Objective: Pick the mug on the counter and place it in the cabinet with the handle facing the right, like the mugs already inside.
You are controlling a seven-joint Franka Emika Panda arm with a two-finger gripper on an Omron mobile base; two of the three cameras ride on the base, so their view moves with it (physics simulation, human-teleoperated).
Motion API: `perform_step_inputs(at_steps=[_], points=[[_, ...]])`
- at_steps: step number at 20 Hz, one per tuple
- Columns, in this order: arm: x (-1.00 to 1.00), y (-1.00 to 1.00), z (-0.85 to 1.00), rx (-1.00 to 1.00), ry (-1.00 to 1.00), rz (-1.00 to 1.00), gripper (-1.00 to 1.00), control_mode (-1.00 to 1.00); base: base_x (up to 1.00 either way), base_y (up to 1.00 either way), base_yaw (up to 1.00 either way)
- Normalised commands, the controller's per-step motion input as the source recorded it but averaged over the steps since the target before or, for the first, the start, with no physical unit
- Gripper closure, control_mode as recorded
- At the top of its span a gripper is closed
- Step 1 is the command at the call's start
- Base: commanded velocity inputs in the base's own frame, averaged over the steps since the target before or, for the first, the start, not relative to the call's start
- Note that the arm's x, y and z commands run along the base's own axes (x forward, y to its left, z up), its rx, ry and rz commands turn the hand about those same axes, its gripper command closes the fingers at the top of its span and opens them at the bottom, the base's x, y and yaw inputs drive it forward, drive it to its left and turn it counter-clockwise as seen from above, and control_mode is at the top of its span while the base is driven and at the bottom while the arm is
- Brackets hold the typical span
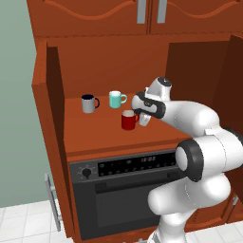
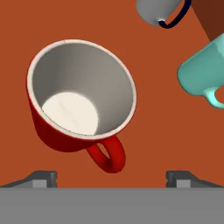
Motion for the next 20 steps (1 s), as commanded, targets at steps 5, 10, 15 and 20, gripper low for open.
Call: perform_step_inputs(at_steps=[5, 10, 15, 20], points=[[-0.13, -0.12, 0.0, -0.07, -0.04, 0.02, -1.0, -1.0, 0.0, 0.0, 0.0], [-0.09, -0.05, 0.0, -0.03, -0.02, 0.01, -1.0, -1.0, 0.0, 0.0, 0.0], [-0.18, 0.0, 0.01, 0.0, -0.05, 0.0, -1.0, -1.0, 0.0, 0.0, 0.0], [-0.21, 0.0, 0.07, 0.0, -0.03, 0.0, -1.0, -1.0, 0.0, 0.0, 0.0]])
